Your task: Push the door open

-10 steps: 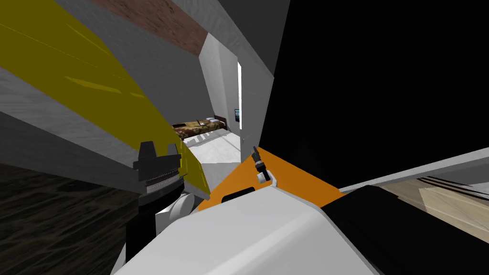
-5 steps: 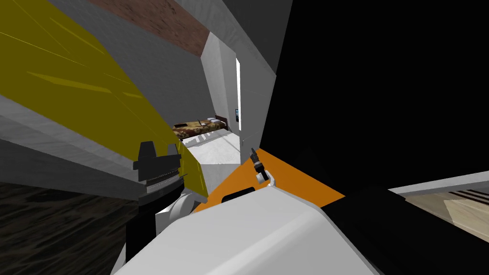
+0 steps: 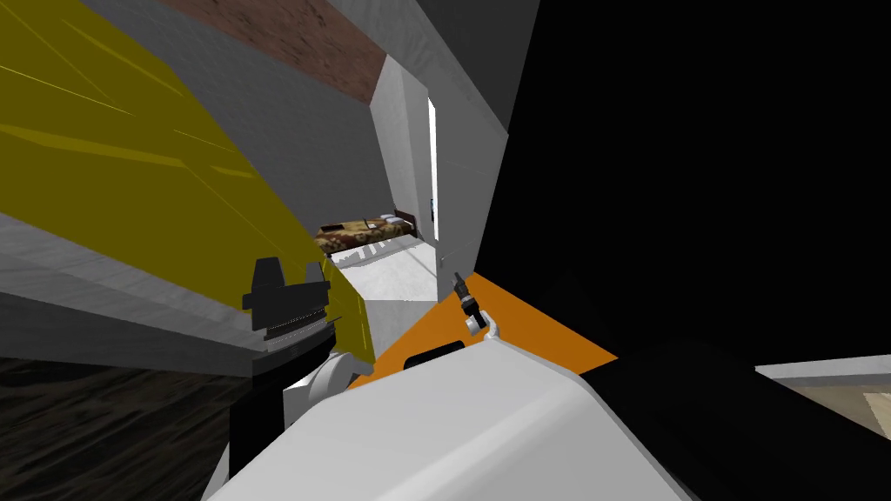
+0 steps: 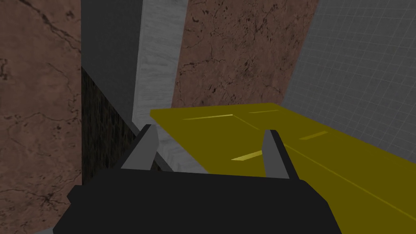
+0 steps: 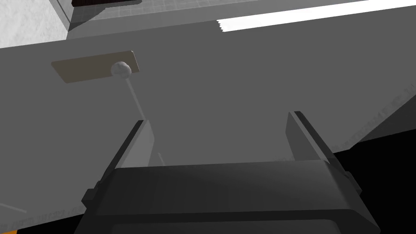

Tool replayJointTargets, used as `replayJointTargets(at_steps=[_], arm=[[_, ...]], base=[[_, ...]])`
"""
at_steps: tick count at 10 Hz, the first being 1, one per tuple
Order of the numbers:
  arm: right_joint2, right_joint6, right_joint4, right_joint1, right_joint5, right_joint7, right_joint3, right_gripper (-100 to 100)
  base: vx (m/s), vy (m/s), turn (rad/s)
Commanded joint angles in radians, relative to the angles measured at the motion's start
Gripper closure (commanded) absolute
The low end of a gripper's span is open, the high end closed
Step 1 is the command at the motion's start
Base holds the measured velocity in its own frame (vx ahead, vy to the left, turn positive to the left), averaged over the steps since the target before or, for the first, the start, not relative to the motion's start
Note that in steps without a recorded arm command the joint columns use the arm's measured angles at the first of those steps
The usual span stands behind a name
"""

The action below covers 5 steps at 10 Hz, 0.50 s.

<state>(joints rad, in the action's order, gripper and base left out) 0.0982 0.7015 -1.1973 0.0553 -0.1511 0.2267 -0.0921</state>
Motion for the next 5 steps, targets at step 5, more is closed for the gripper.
replayJointTargets(at_steps=[5], arm=[[0.002, 0.038, 0.141, -0.055, -0.038, 0.022, -0.011, -100]], base=[[0.085, -0.087, 0.054]])
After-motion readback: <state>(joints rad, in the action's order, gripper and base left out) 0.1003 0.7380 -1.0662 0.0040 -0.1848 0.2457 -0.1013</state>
